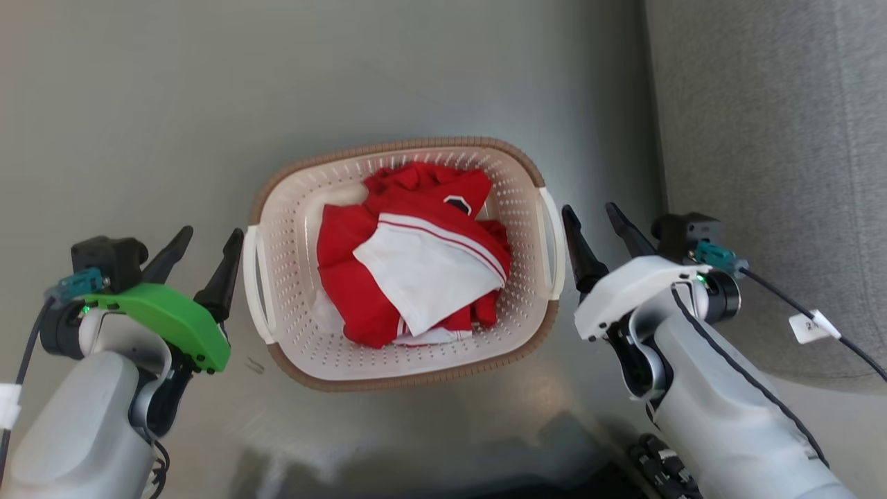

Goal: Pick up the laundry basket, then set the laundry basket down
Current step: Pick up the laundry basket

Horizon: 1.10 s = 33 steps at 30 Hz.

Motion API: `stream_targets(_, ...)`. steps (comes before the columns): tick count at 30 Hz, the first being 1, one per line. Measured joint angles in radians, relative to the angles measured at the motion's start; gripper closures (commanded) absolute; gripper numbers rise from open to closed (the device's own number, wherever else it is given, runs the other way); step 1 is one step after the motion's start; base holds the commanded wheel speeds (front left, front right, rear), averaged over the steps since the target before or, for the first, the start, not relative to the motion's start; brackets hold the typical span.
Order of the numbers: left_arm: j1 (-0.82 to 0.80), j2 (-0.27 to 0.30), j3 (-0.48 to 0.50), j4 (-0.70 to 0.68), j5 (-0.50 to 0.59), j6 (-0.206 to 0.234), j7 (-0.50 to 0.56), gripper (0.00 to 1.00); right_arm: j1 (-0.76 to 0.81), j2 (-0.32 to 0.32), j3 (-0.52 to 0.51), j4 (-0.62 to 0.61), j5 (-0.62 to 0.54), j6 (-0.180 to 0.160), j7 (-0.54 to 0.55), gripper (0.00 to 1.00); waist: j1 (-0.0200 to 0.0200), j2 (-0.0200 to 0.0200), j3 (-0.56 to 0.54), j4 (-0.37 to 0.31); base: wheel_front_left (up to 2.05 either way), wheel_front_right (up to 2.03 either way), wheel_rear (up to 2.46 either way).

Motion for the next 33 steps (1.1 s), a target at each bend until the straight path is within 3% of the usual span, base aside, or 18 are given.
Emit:
stream_targets(11, -0.078, 0.028, -0.104, 0.070, -0.049, 0.000, 0.027, 0.00, -0.108, -0.004, 0.105, 0.077, 0.097, -0.010, 0.000, 0.00, -0.0001, 0.0000, 0.110, -0.005, 0.00, 0.00, 0.00)
stream_targets(33, -0.190, 0.047, -0.235, 0.158, -0.162, -0.001, 0.116, 0.00, -0.221, -0.005, 0.267, 0.162, 0.288, -0.034, 0.000, 0.00, -0.0001, 0.0000, 0.213, -0.014, 0.00, 0.00, 0.00)
